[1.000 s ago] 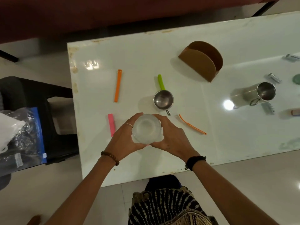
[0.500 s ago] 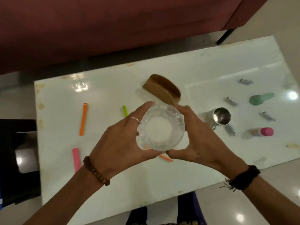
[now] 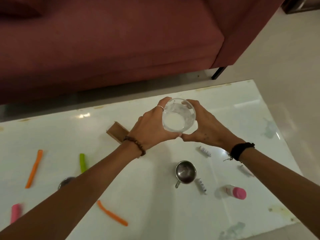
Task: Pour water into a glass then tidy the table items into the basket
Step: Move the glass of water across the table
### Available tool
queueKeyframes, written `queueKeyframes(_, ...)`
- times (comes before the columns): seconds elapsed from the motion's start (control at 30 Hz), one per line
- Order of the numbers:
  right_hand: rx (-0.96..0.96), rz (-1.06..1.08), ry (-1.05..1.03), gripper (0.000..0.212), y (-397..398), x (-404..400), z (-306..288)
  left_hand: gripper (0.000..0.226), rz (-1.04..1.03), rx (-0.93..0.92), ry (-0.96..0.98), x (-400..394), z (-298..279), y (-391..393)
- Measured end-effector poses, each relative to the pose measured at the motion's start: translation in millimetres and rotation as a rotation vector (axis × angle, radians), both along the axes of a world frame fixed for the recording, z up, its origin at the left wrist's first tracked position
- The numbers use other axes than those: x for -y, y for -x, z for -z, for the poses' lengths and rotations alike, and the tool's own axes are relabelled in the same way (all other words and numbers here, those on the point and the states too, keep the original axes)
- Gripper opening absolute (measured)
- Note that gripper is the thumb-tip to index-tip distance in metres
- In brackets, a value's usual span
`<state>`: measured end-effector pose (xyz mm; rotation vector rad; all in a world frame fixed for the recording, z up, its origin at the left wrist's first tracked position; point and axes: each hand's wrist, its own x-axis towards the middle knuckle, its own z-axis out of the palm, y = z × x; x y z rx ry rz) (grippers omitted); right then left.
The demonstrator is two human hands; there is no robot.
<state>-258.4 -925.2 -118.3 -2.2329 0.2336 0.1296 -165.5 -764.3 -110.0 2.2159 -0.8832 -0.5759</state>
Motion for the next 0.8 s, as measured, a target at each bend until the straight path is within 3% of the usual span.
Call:
queueKeyframes(0.17, -0.023, 0.010, -0.013, 0.094, -5, 32, 51, 0.089, -0.064, -0.102, -0.005, 39, 47, 3)
queueKeyframes(0.4, -0.050, 0.023, -0.077, 0.091, 1, 44, 84, 0.088, -0.079, -0.107, -0.083, 56, 87, 5)
queueKeyframes(0.8, -0.090, 0.059, -0.181, 0.088, 5, 43, 100, 0.086, -0.150, -0.122, -0.071, 55, 97, 13)
